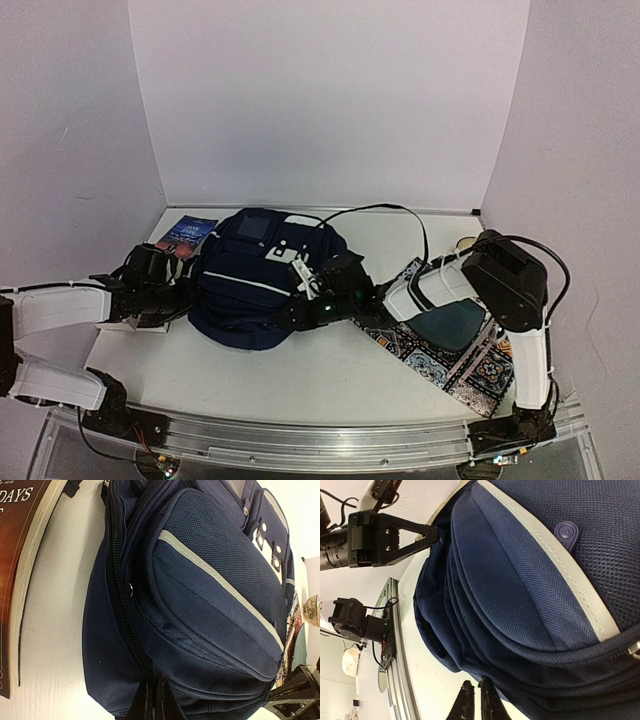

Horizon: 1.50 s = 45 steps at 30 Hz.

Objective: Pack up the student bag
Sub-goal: Pick up the largest pocket of the bag from the student bag.

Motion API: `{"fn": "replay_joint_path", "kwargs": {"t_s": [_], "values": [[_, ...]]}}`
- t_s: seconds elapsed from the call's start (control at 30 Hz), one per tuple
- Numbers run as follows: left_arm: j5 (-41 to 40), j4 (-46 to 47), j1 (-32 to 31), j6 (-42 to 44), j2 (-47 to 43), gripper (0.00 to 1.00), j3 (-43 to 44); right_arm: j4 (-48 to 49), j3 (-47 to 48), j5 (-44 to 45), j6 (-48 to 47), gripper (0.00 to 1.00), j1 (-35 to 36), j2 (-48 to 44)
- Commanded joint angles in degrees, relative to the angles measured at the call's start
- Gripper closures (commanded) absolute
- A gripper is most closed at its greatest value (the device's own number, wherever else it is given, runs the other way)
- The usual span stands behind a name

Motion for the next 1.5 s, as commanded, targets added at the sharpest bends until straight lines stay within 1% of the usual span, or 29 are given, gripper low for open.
{"fn": "replay_joint_path", "kwargs": {"t_s": [0.0,0.17,0.37,0.47,0.6,0.83,1.03,1.17,1.23,1.37,1.47], "values": [[2.2,3.3,-0.3,-0.5,-1.2,1.00,1.0,1.9,2.2,-1.0,0.0,0.88,0.6,1.6],[2.2,3.5,-0.3,-0.6,-1.0,1.00,0.9,1.9,2.2,-0.8,-0.1,0.84,0.7,2.2],[2.2,3.6,-0.3,-0.7,-1.1,1.00,0.8,0.6,1.9,1.6,-1.5,0.73,0.9,3.1],[2.3,3.7,-0.3,-0.8,-1.0,1.00,0.9,-0.9,1.4,3.1,-3.4,0.72,1.2,3.0],[2.3,3.7,-0.3,-1.1,-0.9,1.00,1.0,-3.4,0.6,7.5,-6.2,0.73,2.1,2.2],[2.4,3.6,-0.3,-1.3,-1.3,1.00,0.5,-1.7,-6.2,14.5,-8.4,0.72,2.2,-3.0],[3.0,3.7,-0.3,-1.3,-1.3,1.00,0.2,1.8,-5.3,11.6,-10.4,0.66,2.7,-1.9],[3.2,3.7,-0.3,-1.3,-1.7,1.00,0.3,2.4,-3.5,10.4,-12.0,0.65,3.2,-1.2],[3.3,3.6,-0.3,-1.4,-1.7,1.00,0.2,2.4,-2.7,10.4,-12.1,0.64,3.2,-0.8],[3.7,3.6,-0.3,-1.5,-1.5,1.00,0.2,2.2,-1.5,12.1,-12.8,0.59,3.3,0.2],[3.8,3.6,-0.3,-1.5,-1.5,1.00,0.3,0.3,0.0,13.7,-14.7,0.59,3.6,1.4]]}}
